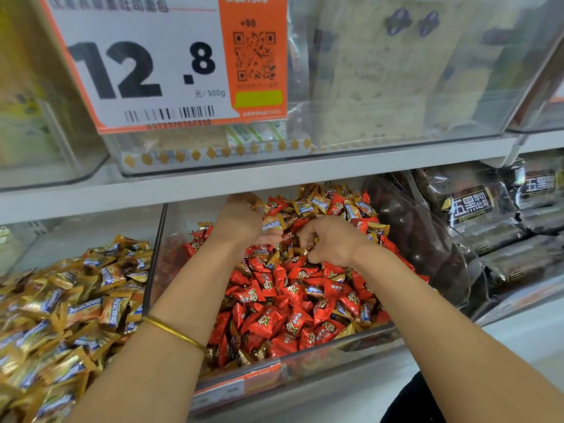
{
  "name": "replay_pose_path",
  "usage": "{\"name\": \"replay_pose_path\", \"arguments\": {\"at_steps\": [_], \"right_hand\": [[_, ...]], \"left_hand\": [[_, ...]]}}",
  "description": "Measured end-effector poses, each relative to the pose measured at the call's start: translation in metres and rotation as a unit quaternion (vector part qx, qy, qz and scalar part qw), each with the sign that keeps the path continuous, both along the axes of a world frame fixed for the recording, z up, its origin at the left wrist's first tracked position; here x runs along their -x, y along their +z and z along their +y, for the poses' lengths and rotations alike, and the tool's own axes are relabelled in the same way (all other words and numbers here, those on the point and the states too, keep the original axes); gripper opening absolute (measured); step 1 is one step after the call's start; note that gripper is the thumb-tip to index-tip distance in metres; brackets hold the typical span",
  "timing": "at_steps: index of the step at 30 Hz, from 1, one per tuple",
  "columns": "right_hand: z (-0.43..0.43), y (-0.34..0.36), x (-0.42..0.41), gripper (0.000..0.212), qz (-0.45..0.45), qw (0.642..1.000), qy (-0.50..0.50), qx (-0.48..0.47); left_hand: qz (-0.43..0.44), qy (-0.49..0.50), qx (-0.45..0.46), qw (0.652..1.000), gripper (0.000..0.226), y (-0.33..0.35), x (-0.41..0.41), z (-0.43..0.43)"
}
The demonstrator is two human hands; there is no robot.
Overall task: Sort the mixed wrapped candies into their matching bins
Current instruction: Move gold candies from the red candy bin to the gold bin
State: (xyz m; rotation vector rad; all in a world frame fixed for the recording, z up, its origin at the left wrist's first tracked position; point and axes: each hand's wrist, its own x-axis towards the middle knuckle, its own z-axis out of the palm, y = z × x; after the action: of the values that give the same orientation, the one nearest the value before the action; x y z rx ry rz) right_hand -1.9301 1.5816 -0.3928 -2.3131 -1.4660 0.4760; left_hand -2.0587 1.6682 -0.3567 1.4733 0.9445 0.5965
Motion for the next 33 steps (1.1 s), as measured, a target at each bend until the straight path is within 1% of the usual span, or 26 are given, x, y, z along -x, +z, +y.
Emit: {"name": "replay_pose_path", "arguments": {"at_steps": [1,2,5,7,10,14,17,18,20,22,23,25,26,28,30,31,33], "right_hand": [[-0.004,0.002,-0.002,0.018,0.021,1.000,-0.006,-0.016],[-0.008,0.004,-0.003,0.016,0.048,0.998,-0.012,-0.031],[-0.022,0.009,-0.004,0.019,0.149,0.984,-0.044,-0.091],[-0.030,0.012,-0.004,0.012,0.217,0.963,-0.078,-0.136],[-0.038,0.015,-0.006,0.007,0.323,0.924,-0.124,-0.164],[-0.042,0.017,-0.006,0.020,0.424,0.877,-0.139,-0.178],[-0.040,0.018,-0.004,0.023,0.449,0.864,-0.144,-0.180],[-0.038,0.018,-0.003,0.021,0.450,0.863,-0.146,-0.178],[-0.034,0.017,-0.001,0.018,0.452,0.861,-0.151,-0.179],[-0.029,0.017,0.001,0.013,0.451,0.860,-0.154,-0.181],[-0.026,0.017,0.001,0.011,0.447,0.861,-0.157,-0.183],[-0.020,0.017,0.001,0.013,0.420,0.872,-0.170,-0.183],[-0.018,0.016,0.001,0.016,0.386,0.888,-0.173,-0.180],[-0.014,0.012,0.001,0.019,0.288,0.931,-0.155,-0.161],[-0.012,0.011,0.001,0.012,0.194,0.969,-0.106,-0.109],[-0.012,0.011,0.000,0.019,0.150,0.983,-0.075,-0.072],[-0.010,0.010,-0.002,0.040,0.056,0.998,-0.028,0.000]], "left_hand": [[-0.008,0.001,0.007,1.000,0.018,0.000,-0.001,0.001],[-0.001,-0.007,-0.005,1.000,0.022,-0.001,-0.001,0.001],[0.082,-0.059,-0.103,0.990,0.031,-0.005,-0.001,0.004],[0.137,-0.108,-0.166,0.970,0.027,-0.008,0.000,0.007],[0.195,-0.172,-0.218,0.941,0.012,-0.009,0.003,0.006],[0.275,-0.224,-0.281,0.892,0.022,-0.011,0.005,0.008],[0.327,-0.264,-0.321,0.849,0.032,-0.015,0.006,0.007],[0.337,-0.263,-0.330,0.842,0.032,-0.017,0.005,0.007],[0.339,-0.247,-0.340,0.842,0.026,-0.020,0.004,0.006],[0.327,-0.226,-0.342,0.852,0.013,-0.020,0.003,0.005],[0.315,-0.211,-0.347,0.858,0.011,-0.018,0.003,0.005],[0.287,-0.183,-0.349,0.873,0.018,-0.015,0.003,0.006],[0.274,-0.173,-0.345,0.881,0.019,-0.014,0.003,0.007],[0.262,-0.168,-0.342,0.887,0.018,-0.014,0.001,0.007],[0.270,-0.184,-0.343,0.880,0.017,-0.015,0.000,0.008],[0.282,-0.203,-0.339,0.874,0.022,-0.016,0.000,0.009],[0.317,-0.248,-0.336,0.851,0.034,-0.019,-0.001,0.009]]}}
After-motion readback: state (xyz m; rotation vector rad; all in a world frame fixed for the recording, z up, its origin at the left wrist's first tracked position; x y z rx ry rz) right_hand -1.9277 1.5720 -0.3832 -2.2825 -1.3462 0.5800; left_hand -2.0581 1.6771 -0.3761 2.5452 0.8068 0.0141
